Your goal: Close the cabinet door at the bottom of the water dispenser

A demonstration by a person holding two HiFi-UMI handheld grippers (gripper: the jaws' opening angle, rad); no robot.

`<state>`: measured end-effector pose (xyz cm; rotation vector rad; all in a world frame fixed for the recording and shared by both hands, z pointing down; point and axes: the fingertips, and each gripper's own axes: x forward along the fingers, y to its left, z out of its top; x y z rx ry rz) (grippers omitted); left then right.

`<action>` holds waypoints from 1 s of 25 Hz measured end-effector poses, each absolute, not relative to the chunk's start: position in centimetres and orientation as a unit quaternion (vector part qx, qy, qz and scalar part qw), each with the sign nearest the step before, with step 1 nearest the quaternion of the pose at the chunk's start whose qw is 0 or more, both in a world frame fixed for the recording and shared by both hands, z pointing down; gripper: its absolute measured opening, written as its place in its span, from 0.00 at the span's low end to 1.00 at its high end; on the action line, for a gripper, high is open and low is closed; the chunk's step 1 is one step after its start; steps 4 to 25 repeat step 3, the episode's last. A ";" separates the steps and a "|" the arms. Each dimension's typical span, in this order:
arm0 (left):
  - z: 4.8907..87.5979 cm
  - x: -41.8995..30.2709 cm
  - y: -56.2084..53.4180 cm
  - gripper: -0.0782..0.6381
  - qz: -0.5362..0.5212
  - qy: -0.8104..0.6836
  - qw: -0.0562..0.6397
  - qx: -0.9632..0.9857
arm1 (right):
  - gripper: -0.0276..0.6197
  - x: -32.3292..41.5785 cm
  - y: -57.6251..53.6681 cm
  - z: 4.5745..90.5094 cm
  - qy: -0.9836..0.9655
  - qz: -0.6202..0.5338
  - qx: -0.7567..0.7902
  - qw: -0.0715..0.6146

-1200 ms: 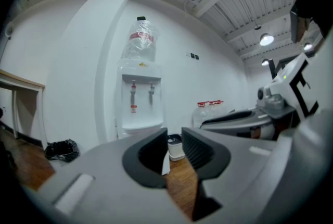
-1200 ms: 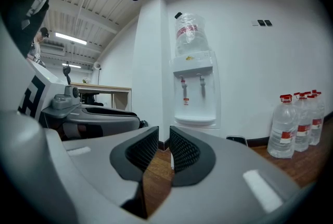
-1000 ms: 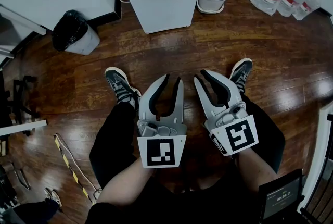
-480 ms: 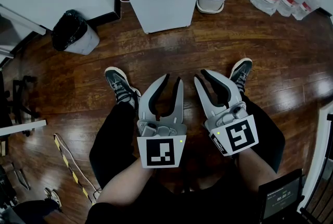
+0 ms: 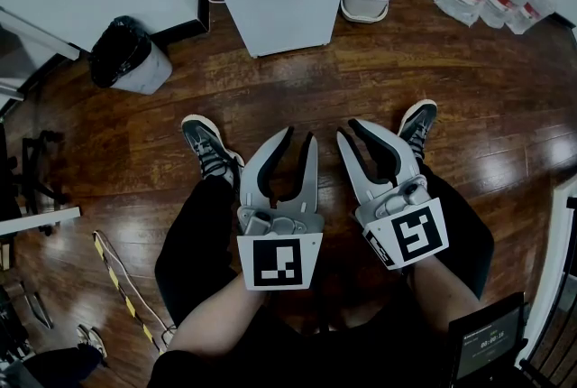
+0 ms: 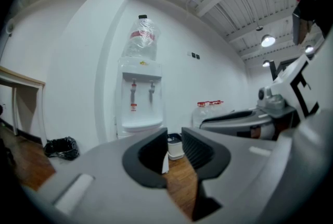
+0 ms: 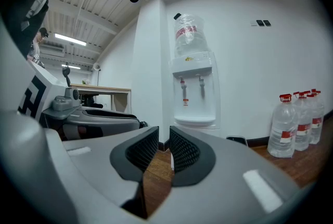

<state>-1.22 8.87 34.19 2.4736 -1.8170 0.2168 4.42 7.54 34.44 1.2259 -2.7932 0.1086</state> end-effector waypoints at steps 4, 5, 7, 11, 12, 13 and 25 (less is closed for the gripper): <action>34.1 -1.3 8.8 0.26 0.072 -0.589 0.029 0.805 | 0.15 4.4 7.5 34.4 -0.914 0.036 0.402 0.045; 34.1 -1.3 8.8 0.26 0.072 -0.589 0.029 0.805 | 0.15 4.4 7.5 34.4 -0.914 0.036 0.402 0.045; 34.1 -1.3 8.8 0.26 0.072 -0.589 0.029 0.805 | 0.15 4.4 7.5 34.4 -0.914 0.036 0.402 0.045; 34.1 -1.3 8.8 0.26 0.072 -0.589 0.029 0.805 | 0.15 4.4 7.5 34.4 -0.914 0.036 0.402 0.045; 34.1 -1.3 8.8 0.26 0.072 -0.589 0.029 0.805 | 0.15 4.4 7.5 34.4 -0.914 0.036 0.402 0.045; 34.1 -1.3 8.8 0.26 0.072 -0.589 0.029 0.805 | 0.15 4.4 7.5 34.4 -0.914 0.036 0.402 0.045; 34.1 -1.3 8.8 0.26 0.072 -0.589 0.029 0.805 | 0.15 4.4 7.5 34.4 -0.914 0.036 0.402 0.045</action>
